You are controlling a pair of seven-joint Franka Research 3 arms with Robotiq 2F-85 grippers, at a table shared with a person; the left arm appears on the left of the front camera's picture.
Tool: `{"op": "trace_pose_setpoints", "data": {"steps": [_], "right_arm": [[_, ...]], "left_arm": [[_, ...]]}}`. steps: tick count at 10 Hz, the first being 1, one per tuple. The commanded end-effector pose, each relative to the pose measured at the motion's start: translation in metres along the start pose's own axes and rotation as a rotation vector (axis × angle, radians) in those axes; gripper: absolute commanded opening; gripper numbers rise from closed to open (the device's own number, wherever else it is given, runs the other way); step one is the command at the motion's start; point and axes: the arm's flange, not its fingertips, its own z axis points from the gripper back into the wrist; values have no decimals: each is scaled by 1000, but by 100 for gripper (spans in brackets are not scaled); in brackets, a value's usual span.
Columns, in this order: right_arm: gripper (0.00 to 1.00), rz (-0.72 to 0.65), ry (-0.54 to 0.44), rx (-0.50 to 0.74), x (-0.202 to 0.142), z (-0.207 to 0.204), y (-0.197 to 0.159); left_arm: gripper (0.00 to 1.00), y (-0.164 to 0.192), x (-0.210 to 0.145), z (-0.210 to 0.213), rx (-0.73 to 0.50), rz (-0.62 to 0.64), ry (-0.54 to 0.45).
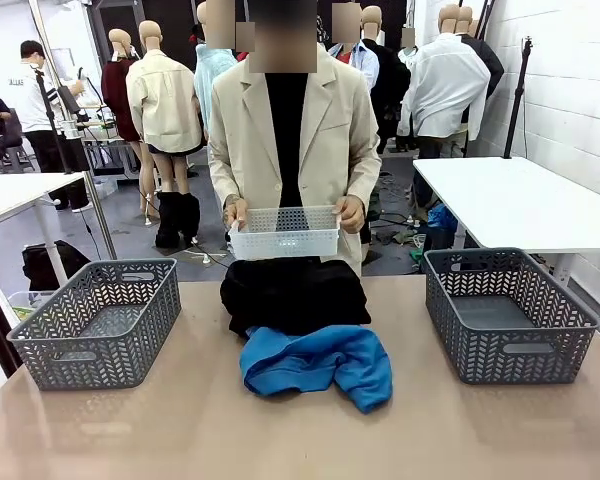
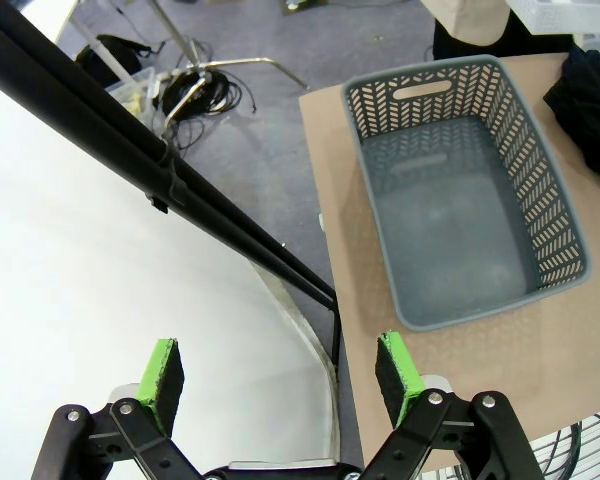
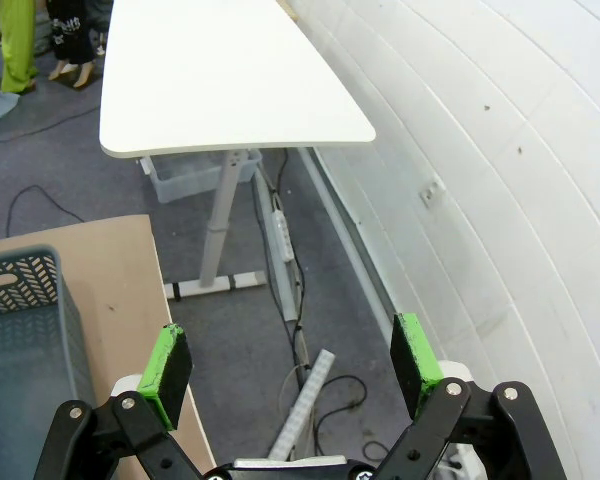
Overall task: Sort the tops and bottoms.
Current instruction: Lift clothes from the center of the table with your left hand.
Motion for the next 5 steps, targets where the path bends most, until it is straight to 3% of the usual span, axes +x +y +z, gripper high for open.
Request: {"op": "trace_pose_setpoints", "data": {"steps": [1,5], "right_arm": [[100,7,3,1,-1,-1,-2],[100,7,3,1,-1,-1,-2]], "left_arm": [[100,2,0,0,3,0,-13],[100,2,0,0,3,0,-13]]}}
